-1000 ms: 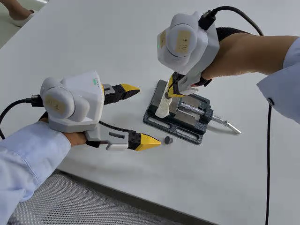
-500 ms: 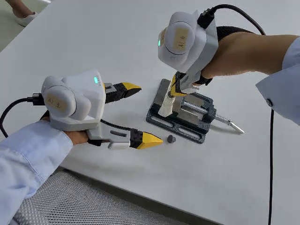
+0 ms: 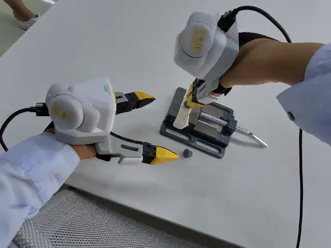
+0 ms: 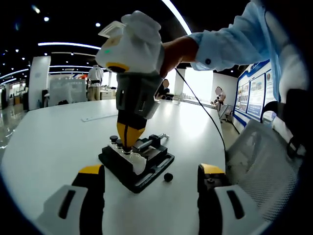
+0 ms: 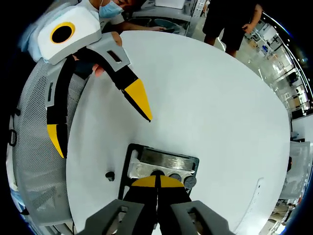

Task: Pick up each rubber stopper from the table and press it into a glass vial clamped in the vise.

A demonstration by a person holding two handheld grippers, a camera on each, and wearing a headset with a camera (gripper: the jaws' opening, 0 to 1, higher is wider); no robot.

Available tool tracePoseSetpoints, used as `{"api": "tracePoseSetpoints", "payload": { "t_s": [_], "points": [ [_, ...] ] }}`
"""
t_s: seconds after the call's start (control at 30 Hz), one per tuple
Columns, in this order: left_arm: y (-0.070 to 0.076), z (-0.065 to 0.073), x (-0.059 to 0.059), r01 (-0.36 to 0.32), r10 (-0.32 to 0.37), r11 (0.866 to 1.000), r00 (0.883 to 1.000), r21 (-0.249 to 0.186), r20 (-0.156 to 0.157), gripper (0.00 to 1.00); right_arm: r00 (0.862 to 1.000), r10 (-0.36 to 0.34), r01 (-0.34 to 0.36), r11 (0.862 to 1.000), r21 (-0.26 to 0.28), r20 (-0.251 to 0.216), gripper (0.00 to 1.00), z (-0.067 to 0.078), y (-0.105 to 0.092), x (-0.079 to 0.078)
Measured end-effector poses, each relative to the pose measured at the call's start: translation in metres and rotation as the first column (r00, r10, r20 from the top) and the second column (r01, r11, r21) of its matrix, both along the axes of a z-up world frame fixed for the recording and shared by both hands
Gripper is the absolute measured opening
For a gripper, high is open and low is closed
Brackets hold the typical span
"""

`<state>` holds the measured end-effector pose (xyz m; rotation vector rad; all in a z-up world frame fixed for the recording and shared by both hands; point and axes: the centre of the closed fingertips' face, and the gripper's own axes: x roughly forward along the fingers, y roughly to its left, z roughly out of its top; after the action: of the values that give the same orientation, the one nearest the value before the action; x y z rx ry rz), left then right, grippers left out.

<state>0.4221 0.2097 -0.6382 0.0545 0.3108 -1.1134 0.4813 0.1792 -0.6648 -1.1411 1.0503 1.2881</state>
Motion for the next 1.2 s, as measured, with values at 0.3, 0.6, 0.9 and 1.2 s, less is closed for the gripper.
{"api": "tracePoseSetpoints", "payload": {
  "t_s": [0.3,0.6,0.9,1.2],
  "points": [
    [0.002,0.006,-0.002,0.011,-0.011,1.000,1.000,0.025,0.008,0.75,0.999,-0.047,0.047,0.997,0.059,-0.002,0.00,0.002,0.002,0.000],
    [0.005,0.007,0.000,0.009,-0.010,0.999,1.000,0.042,0.010,0.75,0.998,-0.059,0.057,0.992,0.115,0.014,0.00,0.003,0.001,0.000],
    [0.006,0.008,-0.002,0.007,-0.007,0.999,1.000,0.051,0.006,0.75,0.991,-0.128,0.119,0.971,0.208,0.028,0.03,0.008,-0.006,-0.005],
    [0.007,0.011,-0.004,-0.004,0.004,0.999,1.000,0.048,0.001,0.75,0.974,-0.229,0.217,0.924,0.314,-0.001,0.06,0.011,-0.014,-0.014]
  ]
}}
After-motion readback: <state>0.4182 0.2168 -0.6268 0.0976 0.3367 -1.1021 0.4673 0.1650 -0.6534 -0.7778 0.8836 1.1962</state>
